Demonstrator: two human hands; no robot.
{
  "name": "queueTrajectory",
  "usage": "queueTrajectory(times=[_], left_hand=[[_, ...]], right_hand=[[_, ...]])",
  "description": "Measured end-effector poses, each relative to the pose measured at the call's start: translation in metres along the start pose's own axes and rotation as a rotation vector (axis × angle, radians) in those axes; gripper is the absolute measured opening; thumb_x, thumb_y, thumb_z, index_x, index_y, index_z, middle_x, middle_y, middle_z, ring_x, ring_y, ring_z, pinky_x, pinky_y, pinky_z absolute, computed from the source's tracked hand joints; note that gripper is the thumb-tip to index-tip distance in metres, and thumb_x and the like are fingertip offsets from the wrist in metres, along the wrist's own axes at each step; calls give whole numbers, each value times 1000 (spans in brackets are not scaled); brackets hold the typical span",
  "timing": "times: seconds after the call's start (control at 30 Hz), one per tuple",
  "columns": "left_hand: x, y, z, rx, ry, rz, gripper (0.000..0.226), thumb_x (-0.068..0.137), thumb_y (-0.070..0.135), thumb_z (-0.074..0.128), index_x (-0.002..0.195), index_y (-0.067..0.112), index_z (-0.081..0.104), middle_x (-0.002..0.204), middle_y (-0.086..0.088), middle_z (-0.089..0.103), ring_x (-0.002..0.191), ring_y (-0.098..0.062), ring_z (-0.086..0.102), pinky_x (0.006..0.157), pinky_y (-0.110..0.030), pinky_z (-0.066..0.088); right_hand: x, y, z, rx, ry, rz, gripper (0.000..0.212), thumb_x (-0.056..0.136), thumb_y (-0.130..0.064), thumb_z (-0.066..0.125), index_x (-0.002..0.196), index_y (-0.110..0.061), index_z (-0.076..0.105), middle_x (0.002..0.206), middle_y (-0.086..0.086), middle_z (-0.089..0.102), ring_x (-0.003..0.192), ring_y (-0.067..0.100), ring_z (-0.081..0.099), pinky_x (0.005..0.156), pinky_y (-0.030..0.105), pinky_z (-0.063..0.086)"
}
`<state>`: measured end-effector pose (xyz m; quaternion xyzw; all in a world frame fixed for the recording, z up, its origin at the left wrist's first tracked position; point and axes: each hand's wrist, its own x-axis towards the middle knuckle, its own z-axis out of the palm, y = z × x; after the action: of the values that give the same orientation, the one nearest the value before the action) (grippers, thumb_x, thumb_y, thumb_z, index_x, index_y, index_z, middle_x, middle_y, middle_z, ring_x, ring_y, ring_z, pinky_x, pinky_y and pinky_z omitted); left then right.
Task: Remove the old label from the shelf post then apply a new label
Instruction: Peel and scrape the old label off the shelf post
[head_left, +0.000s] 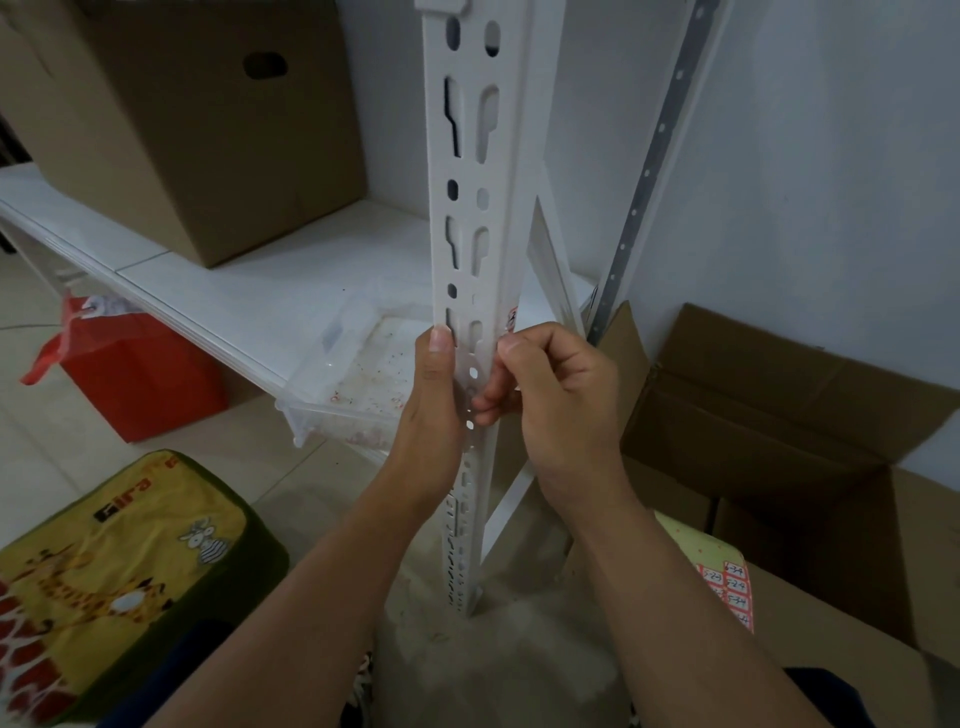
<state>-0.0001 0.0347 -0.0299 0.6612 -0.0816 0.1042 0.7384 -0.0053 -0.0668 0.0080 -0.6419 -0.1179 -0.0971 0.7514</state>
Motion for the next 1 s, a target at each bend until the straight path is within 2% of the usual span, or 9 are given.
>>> queueTrajectory(times=[0.1, 0.17, 0.33, 0.47, 0.57, 0.73, 0.8, 0.93, 1.0], left_hand=[[4, -3, -3, 35, -1, 17, 65, 101, 53, 13, 122, 9, 56, 110, -16, 67, 110, -22, 64, 95, -34, 50], [5, -5, -3, 53, 7, 21, 68, 99, 55, 14, 124, 5, 53, 109, -18, 66, 108, -25, 64, 95, -38, 51], [3, -5, -3, 27, 4, -3, 67, 98, 55, 15, 126, 8, 53, 111, -13, 68, 108, -22, 65, 92, -34, 52], [4, -6, -5, 68, -1, -26, 73, 94, 65, 16, 125, 10, 53, 110, -14, 67, 109, -26, 63, 99, -49, 48], [6, -6, -4, 93, -3, -27, 80, 90, 73, 17, 126, 11, 51, 109, -19, 65, 108, -31, 62, 99, -54, 47], [3, -4, -5, 70, -1, -25, 73, 95, 63, 15, 124, 8, 53, 108, -16, 67, 109, -25, 63, 101, -48, 47], [4, -4, -5, 64, -3, -26, 74, 95, 64, 15, 124, 7, 52, 108, -15, 67, 109, -25, 63, 100, -49, 47], [4, -2, -4, 45, -16, -30, 71, 97, 58, 13, 115, 6, 57, 89, -15, 67, 90, -32, 65, 86, -45, 54], [3, -1, -5, 50, -8, -25, 68, 96, 59, 13, 113, 13, 61, 99, -14, 68, 99, -27, 65, 88, -36, 53]], right_hand=[[1, -1, -2, -48, -24, -17, 25, 93, -3, 53, 70, -6, 59, 54, 4, 60, 48, 23, 59, 52, 33, 55], [2, -3, 0, -61, -15, -10, 23, 93, -2, 52, 70, -3, 59, 53, 4, 60, 46, 21, 58, 51, 32, 56], [-1, -2, 1, 35, 11, 23, 21, 92, 0, 50, 73, 8, 58, 54, 6, 58, 46, 18, 58, 49, 29, 54], [-2, 1, -1, -23, -6, -3, 19, 92, -3, 53, 78, 7, 59, 56, 3, 61, 50, 17, 60, 52, 28, 55], [-1, 1, 1, -112, -3, -29, 18, 91, -4, 55, 74, 0, 60, 54, 3, 61, 47, 18, 60, 51, 29, 55], [-2, 0, 1, 7, 23, 28, 18, 91, -2, 52, 76, 7, 58, 54, 5, 59, 46, 18, 58, 49, 28, 54], [-3, -1, 0, -25, 10, -2, 16, 91, -3, 54, 79, 5, 58, 55, 5, 61, 47, 18, 59, 49, 29, 54], [-3, 3, -1, -215, -6, -116, 11, 92, -16, 58, 82, -14, 57, 60, 3, 63, 51, 16, 62, 49, 31, 55], [-1, 5, -4, -430, -24, -244, 12, 93, -30, 52, 84, -22, 54, 62, -4, 60, 56, 13, 62, 52, 31, 56]])
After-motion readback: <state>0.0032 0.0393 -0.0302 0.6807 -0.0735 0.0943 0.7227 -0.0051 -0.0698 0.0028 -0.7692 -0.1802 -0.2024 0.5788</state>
